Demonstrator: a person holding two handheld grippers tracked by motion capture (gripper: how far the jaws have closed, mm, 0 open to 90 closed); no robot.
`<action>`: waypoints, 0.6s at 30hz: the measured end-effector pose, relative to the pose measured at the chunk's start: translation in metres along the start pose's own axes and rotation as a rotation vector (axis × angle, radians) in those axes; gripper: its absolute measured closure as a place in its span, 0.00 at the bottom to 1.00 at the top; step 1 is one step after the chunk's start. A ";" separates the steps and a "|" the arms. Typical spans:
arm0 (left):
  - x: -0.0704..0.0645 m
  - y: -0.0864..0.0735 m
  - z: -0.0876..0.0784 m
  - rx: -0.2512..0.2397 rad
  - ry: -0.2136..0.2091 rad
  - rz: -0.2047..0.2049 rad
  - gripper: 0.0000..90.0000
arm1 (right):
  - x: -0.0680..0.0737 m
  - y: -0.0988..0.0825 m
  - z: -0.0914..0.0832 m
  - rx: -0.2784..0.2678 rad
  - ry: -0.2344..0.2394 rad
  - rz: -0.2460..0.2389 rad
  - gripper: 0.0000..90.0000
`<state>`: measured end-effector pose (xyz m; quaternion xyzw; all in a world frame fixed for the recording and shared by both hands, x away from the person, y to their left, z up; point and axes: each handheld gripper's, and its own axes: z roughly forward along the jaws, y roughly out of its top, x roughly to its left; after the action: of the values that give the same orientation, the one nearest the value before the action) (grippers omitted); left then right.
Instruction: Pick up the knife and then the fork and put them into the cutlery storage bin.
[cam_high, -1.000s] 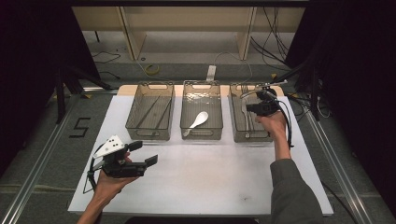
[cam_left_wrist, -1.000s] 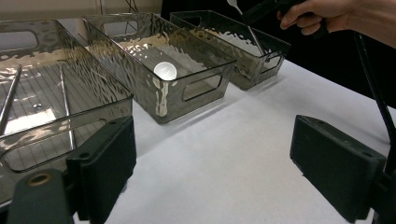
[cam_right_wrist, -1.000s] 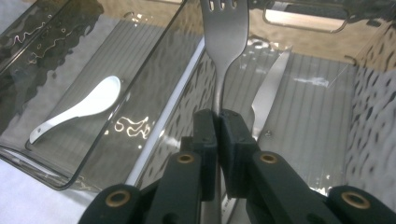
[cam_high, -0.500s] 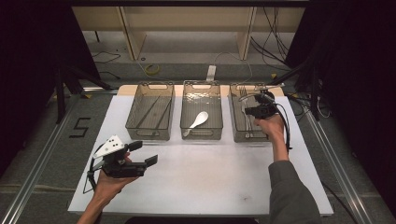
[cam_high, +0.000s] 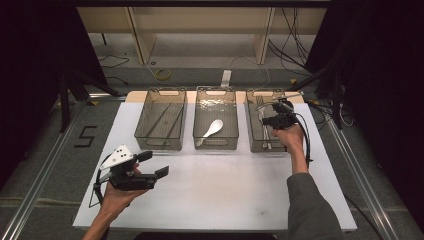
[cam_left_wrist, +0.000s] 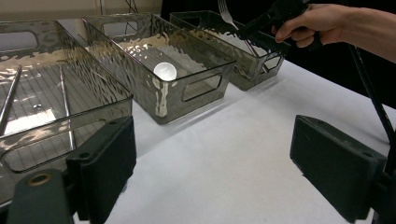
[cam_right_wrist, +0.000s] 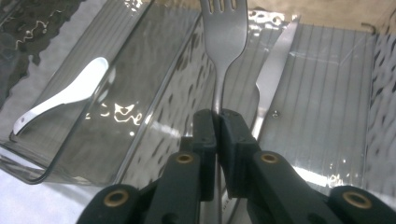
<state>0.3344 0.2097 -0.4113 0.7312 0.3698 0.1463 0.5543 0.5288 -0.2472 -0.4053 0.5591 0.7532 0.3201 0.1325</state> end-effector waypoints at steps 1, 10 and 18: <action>0.000 0.000 0.000 0.000 0.000 0.001 0.15 | 0.000 0.000 0.001 0.012 -0.004 0.001 0.89; 0.000 0.000 0.000 0.001 0.000 0.002 0.15 | -0.002 0.001 0.000 -0.019 -0.010 0.021 0.84; -0.001 0.000 0.000 -0.001 0.001 0.002 0.15 | 0.002 0.002 -0.008 -0.017 -0.002 -0.002 0.70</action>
<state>0.3342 0.2091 -0.4115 0.7311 0.3694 0.1475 0.5543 0.5253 -0.2478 -0.3977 0.5575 0.7509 0.3257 0.1386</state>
